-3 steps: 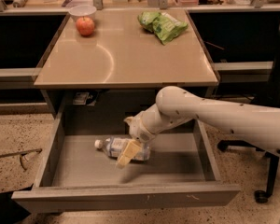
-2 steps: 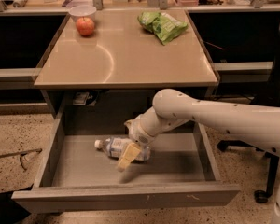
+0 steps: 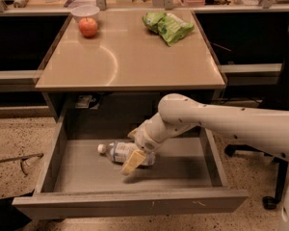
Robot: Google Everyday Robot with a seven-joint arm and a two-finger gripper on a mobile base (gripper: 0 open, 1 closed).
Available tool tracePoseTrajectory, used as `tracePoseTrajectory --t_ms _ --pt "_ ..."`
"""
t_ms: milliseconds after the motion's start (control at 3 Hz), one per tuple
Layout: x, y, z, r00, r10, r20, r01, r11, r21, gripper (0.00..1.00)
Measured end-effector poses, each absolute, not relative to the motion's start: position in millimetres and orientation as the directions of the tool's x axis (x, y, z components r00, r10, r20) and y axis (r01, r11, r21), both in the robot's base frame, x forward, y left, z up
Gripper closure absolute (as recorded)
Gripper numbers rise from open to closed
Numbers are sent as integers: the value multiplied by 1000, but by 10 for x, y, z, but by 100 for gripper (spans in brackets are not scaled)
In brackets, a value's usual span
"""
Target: Pick blue plastic bottle from top drawer and place on counter
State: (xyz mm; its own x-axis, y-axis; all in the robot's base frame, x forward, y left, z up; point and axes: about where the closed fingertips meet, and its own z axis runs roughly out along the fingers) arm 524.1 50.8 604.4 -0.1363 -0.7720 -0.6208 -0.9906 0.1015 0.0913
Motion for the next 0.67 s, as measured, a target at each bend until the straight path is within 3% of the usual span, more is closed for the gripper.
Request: tracePoseTrajectory --t_ms 667 --pt "5241 508 6044 -136 -772 -621 -991 102 91 65"
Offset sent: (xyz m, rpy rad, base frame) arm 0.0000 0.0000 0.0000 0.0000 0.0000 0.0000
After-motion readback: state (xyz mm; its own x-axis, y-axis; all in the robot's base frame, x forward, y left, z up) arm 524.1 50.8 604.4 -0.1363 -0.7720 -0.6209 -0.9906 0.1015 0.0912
